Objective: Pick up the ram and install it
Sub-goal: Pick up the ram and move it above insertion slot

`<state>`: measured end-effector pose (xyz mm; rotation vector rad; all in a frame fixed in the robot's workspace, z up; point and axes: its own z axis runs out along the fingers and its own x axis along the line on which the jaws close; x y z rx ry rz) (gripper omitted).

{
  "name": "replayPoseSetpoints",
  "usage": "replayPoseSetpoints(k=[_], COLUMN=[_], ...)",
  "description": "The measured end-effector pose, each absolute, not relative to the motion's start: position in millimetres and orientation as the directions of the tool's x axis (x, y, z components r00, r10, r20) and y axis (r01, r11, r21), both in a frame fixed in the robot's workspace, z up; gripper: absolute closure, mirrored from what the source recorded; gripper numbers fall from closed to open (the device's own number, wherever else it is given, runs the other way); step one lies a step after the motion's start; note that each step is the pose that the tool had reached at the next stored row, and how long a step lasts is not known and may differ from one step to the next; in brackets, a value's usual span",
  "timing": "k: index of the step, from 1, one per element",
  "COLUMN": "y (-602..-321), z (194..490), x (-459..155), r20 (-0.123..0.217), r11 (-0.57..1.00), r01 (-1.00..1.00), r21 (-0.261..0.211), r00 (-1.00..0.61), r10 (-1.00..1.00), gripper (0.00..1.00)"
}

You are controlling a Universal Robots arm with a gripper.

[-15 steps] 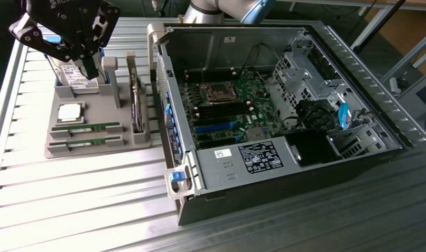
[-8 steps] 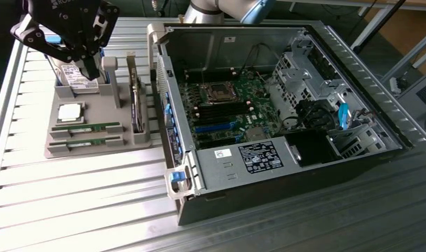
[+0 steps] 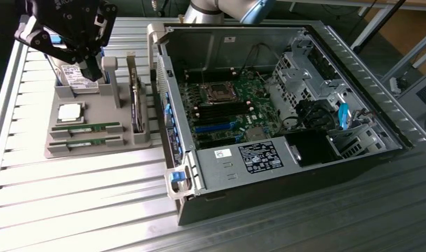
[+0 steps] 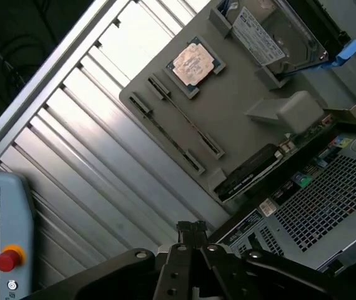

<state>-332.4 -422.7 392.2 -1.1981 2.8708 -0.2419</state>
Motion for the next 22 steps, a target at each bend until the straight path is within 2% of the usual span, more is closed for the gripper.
replayPoseSetpoints(k=[7,22], y=[-422.7,-422.7], z=[392.2,392.2], x=[-332.4,-332.4], r20=[0.06,0.083], r11=[0.588,0.463], r01=[-0.791,-0.867], r21=[-0.168,-0.183], r00=[-0.604,-0.483], r10=[-0.795,-0.872], gripper=[0.91,0.91])
